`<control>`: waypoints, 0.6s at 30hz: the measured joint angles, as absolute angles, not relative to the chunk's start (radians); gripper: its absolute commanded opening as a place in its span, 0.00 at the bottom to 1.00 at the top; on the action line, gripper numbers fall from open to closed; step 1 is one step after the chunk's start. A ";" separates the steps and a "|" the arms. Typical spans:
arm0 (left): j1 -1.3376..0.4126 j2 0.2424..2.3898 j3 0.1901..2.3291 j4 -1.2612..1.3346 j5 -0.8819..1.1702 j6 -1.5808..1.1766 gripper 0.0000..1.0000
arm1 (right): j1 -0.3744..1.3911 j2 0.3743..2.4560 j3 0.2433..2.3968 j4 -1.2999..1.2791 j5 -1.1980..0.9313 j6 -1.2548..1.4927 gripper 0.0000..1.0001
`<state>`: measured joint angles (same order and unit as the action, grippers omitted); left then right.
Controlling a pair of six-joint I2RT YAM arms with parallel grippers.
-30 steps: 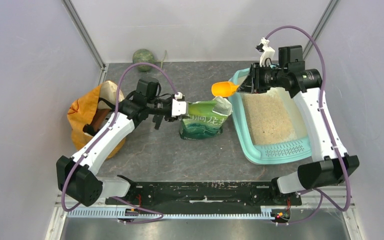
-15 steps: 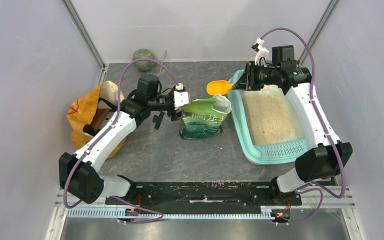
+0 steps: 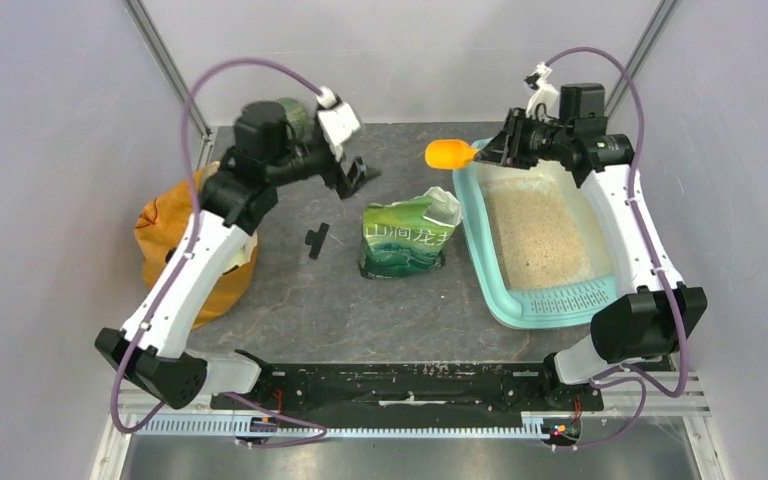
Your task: Fill the litter box with clean litter
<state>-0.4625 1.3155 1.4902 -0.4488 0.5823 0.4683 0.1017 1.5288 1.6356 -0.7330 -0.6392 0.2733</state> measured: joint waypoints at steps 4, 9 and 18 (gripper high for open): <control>-0.433 1.337 1.744 -0.553 0.439 0.341 0.89 | 0.035 1.524 1.671 -0.714 -0.628 0.310 0.00; -0.262 1.417 1.958 -0.664 0.374 0.127 0.90 | 0.002 1.508 1.711 -0.661 -0.687 0.363 0.00; -0.176 1.513 1.924 -0.894 0.265 -0.076 0.91 | 0.228 1.372 1.753 -0.596 -0.918 0.469 0.00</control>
<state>-0.1761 1.5127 1.9236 -0.8944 0.2653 -0.0757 0.2276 1.3724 1.7531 -0.5961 -0.9176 0.4686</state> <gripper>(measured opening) 0.904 0.341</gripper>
